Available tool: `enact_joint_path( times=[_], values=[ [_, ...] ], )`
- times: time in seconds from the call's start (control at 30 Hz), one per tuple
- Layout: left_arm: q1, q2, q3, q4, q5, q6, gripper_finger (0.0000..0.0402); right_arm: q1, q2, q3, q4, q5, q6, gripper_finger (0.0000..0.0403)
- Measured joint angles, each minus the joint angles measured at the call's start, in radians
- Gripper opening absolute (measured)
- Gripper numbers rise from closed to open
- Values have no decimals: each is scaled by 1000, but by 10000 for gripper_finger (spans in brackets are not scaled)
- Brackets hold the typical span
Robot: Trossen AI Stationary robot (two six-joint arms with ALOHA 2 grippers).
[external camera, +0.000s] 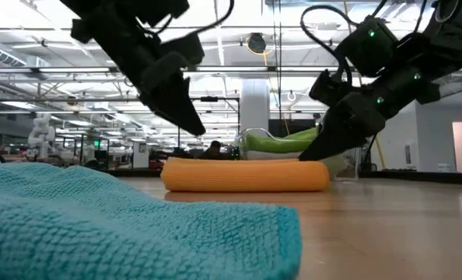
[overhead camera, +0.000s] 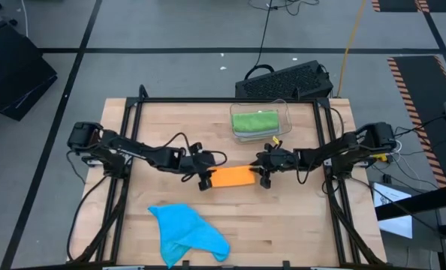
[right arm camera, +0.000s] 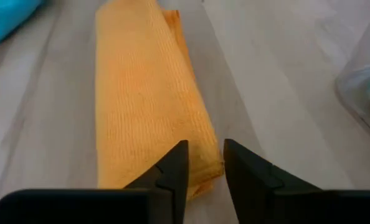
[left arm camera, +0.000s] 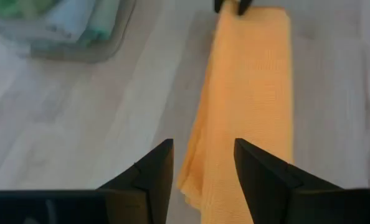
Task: Fold microfiber towels
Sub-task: Fold the orange microfiber towel
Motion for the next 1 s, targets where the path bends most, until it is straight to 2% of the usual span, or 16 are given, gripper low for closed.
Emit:
enact_joint_path(
  times=[0.17,0.23,0.3,0.4,0.53,0.8,1.0],
  values=[
    [-47,21,-1,119,-13,61,158,14,-87,-1,-56,2,-22,103],
    [-56,54,-8,136,-12,80,146,33,-105,0,-22,0,-48,105],
    [-56,97,-11,146,-17,89,132,60,-94,-6,88,-29,-80,105],
    [-43,152,-10,158,-38,91,112,95,-22,-14,267,-105,-104,99],
    [-19,222,-10,180,-27,83,92,116,102,-14,399,-98,-135,80],
    [8,239,-8,188,16,87,86,42,357,-14,554,-81,-126,38],
    [9,219,-8,171,16,112,86,18,411,-13,590,-106,-74,19]
  ],
)
